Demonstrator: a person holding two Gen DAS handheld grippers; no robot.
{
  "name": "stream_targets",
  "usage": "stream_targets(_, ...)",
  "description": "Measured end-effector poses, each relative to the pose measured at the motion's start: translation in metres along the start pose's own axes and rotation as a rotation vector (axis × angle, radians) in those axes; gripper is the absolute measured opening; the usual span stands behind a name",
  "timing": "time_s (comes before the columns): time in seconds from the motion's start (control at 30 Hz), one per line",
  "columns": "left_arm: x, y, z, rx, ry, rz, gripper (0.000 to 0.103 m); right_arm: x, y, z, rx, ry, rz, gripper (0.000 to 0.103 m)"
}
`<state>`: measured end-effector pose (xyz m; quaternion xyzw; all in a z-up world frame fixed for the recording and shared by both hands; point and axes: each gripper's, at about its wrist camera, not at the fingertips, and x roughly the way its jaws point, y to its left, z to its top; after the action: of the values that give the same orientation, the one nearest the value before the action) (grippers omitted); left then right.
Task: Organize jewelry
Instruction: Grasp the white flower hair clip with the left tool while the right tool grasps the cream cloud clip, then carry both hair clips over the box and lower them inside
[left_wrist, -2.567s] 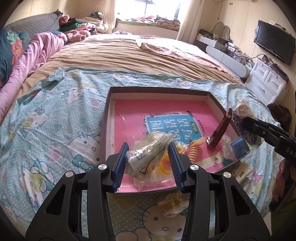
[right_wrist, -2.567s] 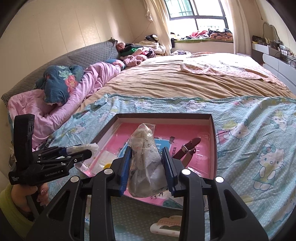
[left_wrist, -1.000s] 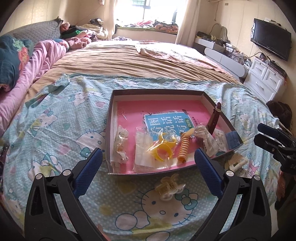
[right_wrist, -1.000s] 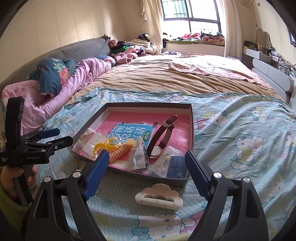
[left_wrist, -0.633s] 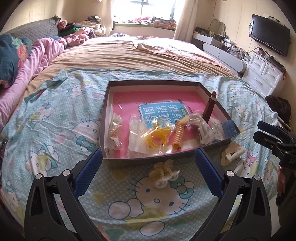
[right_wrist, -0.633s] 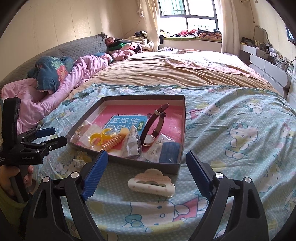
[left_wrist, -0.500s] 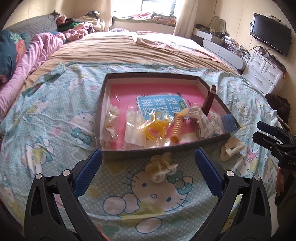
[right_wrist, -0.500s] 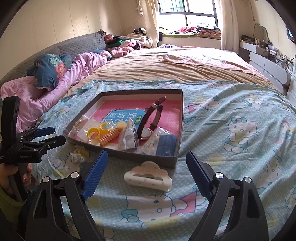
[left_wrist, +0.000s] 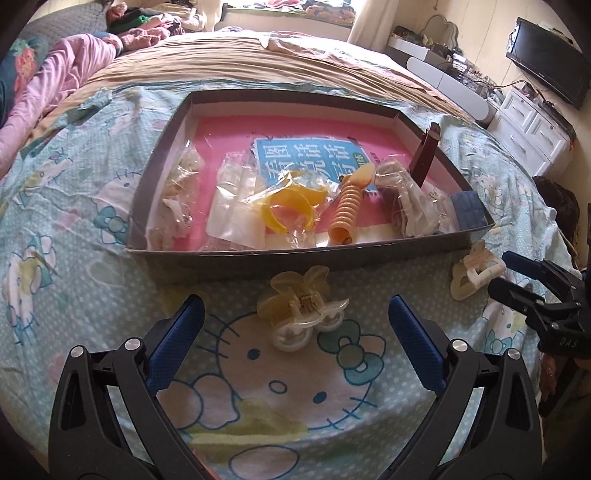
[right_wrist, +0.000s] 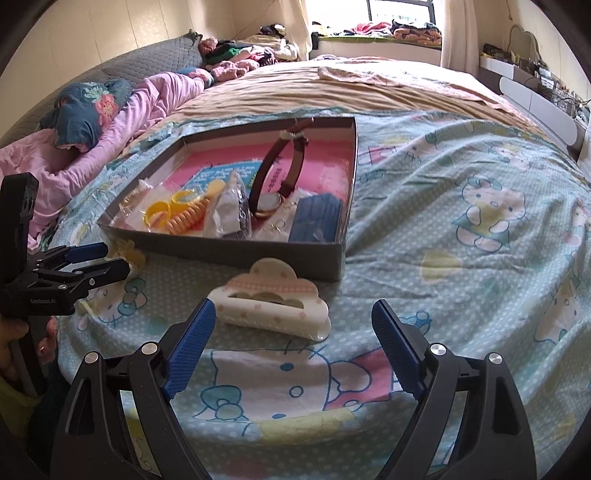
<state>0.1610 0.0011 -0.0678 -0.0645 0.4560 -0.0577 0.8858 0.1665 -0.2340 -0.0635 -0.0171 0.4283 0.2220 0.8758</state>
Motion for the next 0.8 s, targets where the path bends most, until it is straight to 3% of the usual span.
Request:
stream_targets(0.17, 0.012, -0.007, -0.002, 0.019, -0.001, 0.042, 0.092, 0.014, 0.006, -0.001, 0.002, 0.018, 0.017, 0.087)
stream_targets(0.27, 0.014, -0.012, -0.003, 0.052, -0.011, 0.073, 0.066, 0.022, 0.013, 0.001, -0.014, 0.021, -0.002, 0.089)
stream_targets(0.33, 0.014, -0.014, -0.003, 0.069, -0.018, 0.081, 0.04, 0.026, 0.016, 0.002, -0.013, 0.022, -0.011, 0.089)
stream_targets(0.4, 0.012, -0.014, -0.004, 0.072, -0.022, 0.071, 0.04, 0.028, 0.018, 0.004, -0.01, 0.021, -0.016, 0.088)
stream_targets(0.43, 0.009, -0.014, -0.004, 0.073, -0.023, 0.059, 0.04, 0.028, 0.018, 0.004, -0.012, 0.017, -0.012, 0.077)
stream_targets(0.53, 0.0, -0.014, -0.005, 0.075, -0.033, 0.031, 0.04, 0.026, 0.018, 0.005, -0.013, 0.012, 0.012, 0.071)
stream_targets(0.8, -0.041, -0.01, 0.016, 0.052, -0.135, -0.012, 0.04, -0.016, 0.023, 0.015, -0.036, -0.076, 0.073, 0.071)
